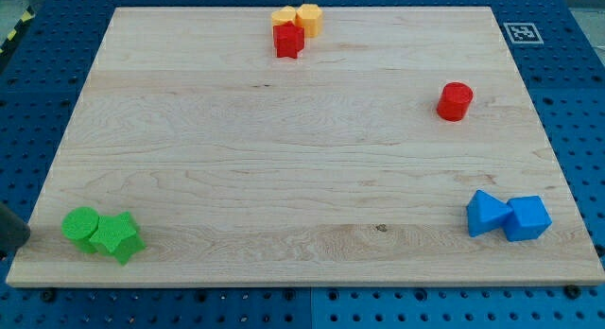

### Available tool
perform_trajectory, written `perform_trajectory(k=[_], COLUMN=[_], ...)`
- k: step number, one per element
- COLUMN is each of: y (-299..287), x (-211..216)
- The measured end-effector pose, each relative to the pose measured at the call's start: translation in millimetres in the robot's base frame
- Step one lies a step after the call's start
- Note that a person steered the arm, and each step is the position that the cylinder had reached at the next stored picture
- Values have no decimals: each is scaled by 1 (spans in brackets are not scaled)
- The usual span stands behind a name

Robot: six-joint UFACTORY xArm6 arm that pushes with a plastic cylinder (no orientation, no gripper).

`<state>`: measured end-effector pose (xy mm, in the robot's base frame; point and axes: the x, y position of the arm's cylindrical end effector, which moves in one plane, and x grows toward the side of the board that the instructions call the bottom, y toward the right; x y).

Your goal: Slide the green circle along with red star towards the right a bit

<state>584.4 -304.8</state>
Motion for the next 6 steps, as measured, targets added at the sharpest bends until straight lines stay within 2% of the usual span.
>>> perform_trajectory(k=[3, 6], y=[62, 87], x=[1, 1])
